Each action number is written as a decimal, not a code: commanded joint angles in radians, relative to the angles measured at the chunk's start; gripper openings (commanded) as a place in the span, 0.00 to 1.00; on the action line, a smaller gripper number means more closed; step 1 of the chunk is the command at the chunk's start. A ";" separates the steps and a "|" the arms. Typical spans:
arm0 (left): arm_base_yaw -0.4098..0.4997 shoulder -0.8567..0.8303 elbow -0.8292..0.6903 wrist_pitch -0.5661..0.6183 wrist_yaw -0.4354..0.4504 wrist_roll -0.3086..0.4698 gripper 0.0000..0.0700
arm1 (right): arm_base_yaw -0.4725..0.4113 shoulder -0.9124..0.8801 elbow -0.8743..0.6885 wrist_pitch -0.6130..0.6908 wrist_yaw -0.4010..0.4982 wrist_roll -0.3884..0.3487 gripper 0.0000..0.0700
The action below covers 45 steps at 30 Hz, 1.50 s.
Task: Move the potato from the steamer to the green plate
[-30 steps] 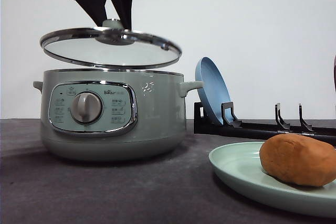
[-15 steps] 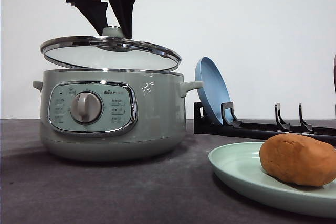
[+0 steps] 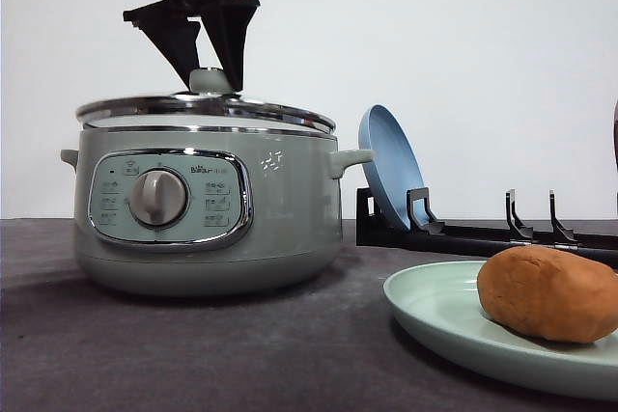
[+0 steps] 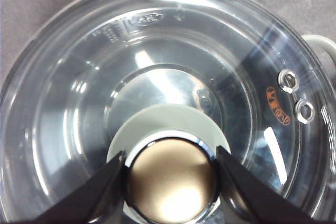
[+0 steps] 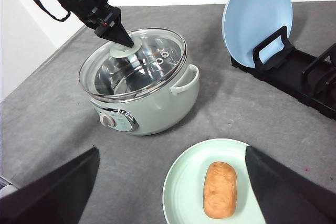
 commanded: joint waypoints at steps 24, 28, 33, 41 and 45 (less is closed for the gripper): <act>-0.003 0.006 0.019 0.035 0.002 0.131 0.00 | 0.006 0.002 0.016 0.010 0.004 0.015 0.80; -0.003 0.006 0.019 0.035 0.011 0.131 0.00 | 0.006 0.002 0.016 0.010 0.004 0.015 0.80; -0.003 0.006 0.003 0.048 0.020 0.128 0.00 | 0.006 0.002 0.016 0.010 0.004 0.015 0.80; -0.003 0.006 -0.066 0.080 0.033 0.127 0.00 | 0.006 0.002 0.016 0.010 0.004 0.014 0.80; -0.002 0.006 -0.067 0.057 0.033 0.102 0.00 | 0.006 0.002 0.016 0.010 0.004 0.014 0.80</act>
